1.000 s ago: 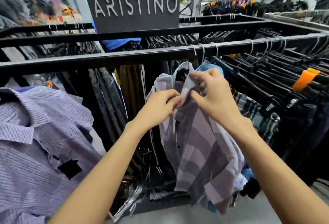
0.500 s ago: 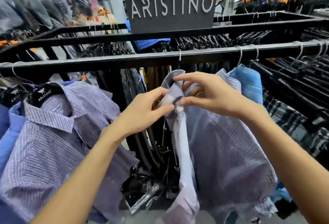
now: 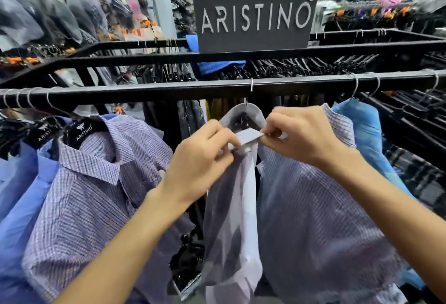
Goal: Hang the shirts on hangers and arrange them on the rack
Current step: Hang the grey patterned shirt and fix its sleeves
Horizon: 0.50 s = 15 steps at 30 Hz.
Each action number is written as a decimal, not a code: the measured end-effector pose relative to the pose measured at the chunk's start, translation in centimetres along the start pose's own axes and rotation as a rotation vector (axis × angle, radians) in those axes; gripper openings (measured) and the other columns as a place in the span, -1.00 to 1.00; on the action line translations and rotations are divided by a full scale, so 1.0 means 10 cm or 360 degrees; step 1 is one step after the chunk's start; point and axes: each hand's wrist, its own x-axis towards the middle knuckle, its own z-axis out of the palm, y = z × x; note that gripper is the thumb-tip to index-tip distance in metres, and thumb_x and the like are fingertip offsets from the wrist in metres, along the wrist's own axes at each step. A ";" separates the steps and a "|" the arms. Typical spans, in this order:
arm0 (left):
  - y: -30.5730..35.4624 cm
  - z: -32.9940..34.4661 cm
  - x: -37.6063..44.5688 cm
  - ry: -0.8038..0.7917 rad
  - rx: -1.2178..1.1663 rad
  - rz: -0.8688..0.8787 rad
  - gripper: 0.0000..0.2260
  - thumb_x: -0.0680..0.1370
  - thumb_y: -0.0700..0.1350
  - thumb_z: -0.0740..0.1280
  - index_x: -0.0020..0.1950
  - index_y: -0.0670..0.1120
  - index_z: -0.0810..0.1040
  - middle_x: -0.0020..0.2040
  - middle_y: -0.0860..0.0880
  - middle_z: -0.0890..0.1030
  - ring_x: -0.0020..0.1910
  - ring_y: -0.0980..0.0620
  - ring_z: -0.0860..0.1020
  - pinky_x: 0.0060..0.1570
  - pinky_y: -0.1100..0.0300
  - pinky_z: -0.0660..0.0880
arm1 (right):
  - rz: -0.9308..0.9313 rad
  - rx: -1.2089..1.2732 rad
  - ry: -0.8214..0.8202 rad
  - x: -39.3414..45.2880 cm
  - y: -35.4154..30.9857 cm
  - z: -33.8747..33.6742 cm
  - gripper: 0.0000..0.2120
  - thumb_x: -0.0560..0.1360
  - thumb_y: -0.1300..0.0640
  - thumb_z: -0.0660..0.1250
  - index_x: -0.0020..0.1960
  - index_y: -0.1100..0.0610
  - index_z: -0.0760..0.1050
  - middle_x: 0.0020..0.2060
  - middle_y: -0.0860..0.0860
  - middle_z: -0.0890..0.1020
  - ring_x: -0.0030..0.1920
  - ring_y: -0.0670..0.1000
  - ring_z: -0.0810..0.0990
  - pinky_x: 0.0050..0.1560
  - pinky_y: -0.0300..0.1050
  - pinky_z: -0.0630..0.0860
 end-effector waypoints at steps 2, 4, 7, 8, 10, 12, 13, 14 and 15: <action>0.00 0.06 -0.10 -0.0080 -0.0237 -0.0203 -0.78 0.43 -0.27 0.43 0.02 -0.03 0.60 -0.14 0.07 0.51 -0.29 0.10 0.53 -0.24 0.33 0.46 | -0.0098 -0.0120 0.0162 -0.13 -0.01 0.09 -0.80 0.50 0.09 0.42 -0.27 0.16 0.57 -0.33 0.03 0.62 -0.39 0.12 0.59 -0.44 -0.04 0.48; -0.03 0.13 -0.13 -0.0139 -0.0569 -0.0610 -0.81 0.52 -0.18 0.44 0.09 0.00 0.57 -0.06 0.04 0.58 -0.28 0.08 0.60 -0.21 0.31 0.52 | -0.0154 -0.0191 0.0287 -0.21 -0.04 0.15 -0.76 0.53 0.15 0.43 -0.29 0.20 0.58 -0.36 0.06 0.58 -0.40 0.13 0.56 -0.35 -0.10 0.39; -0.17 0.23 -0.14 -0.0377 -0.0876 -0.0923 -0.76 0.66 -0.10 0.30 0.32 0.06 0.53 0.15 0.03 0.55 -0.23 0.12 0.65 -0.16 0.20 0.57 | 0.0025 -0.0028 0.0352 -0.32 -0.12 0.23 -0.87 0.51 0.19 0.43 -0.20 0.17 0.59 -0.35 0.05 0.61 -0.39 0.11 0.60 -0.41 -0.08 0.46; -0.22 0.26 -0.15 -0.0530 -0.0946 -0.0890 -0.75 0.67 -0.10 0.27 0.33 0.12 0.53 0.14 0.06 0.55 -0.23 0.14 0.63 -0.16 0.20 0.57 | 0.0150 0.0057 0.0317 -0.36 -0.14 0.26 -0.91 0.51 0.17 0.42 -0.16 0.15 0.57 -0.35 0.04 0.63 -0.39 0.09 0.61 -0.43 -0.08 0.49; -0.29 0.30 -0.19 -0.0876 -0.1023 -0.0794 -0.77 0.68 -0.08 0.26 0.27 0.22 0.52 0.05 0.21 0.57 -0.25 0.13 0.61 -0.12 0.08 0.63 | 0.0448 0.0238 0.0216 -0.41 -0.18 0.29 -0.93 0.49 0.23 0.45 -0.11 0.15 0.56 -0.33 0.01 0.67 -0.37 0.05 0.64 -0.37 -0.04 0.51; -0.29 0.34 -0.26 -0.1027 -0.1026 -0.0779 -0.86 0.67 -0.07 0.30 0.20 0.09 0.55 -0.04 0.23 0.60 -0.32 0.01 0.59 -0.22 -0.05 0.65 | 0.0687 0.0514 0.0159 -0.42 -0.22 0.28 -0.86 0.48 0.36 0.47 -0.09 0.17 0.55 -0.28 0.00 0.71 -0.32 -0.01 0.69 -0.29 -0.06 0.56; -0.28 0.37 -0.29 -0.0966 -0.0993 -0.0799 -0.90 0.65 -0.09 0.33 0.14 -0.04 0.56 -0.14 0.18 0.60 -0.39 0.00 0.57 -0.30 -0.07 0.64 | 0.0767 0.0648 0.0152 -0.42 -0.22 0.26 -0.84 0.48 0.39 0.47 -0.09 0.18 0.54 -0.27 0.01 0.72 -0.30 -0.05 0.71 -0.28 -0.06 0.60; -0.28 0.41 -0.31 -0.0828 -0.0941 -0.0843 -0.92 0.63 -0.11 0.36 0.08 -0.10 0.56 -0.25 0.12 0.56 -0.46 0.03 0.54 -0.39 -0.03 0.62 | 0.0800 0.0732 0.0151 -0.41 -0.21 0.23 -0.84 0.49 0.39 0.46 -0.09 0.19 0.54 -0.26 0.01 0.72 -0.28 -0.08 0.72 -0.26 -0.05 0.62; -0.27 0.41 -0.30 -0.0660 -0.0893 -0.0895 -0.97 0.61 -0.14 0.38 0.02 -0.08 0.58 -0.33 0.07 0.53 -0.51 0.06 0.50 -0.46 0.03 0.59 | 0.0784 0.0747 0.0146 -0.42 -0.19 0.21 -0.86 0.50 0.36 0.47 -0.09 0.19 0.55 -0.25 0.01 0.72 -0.26 -0.08 0.72 -0.23 -0.03 0.64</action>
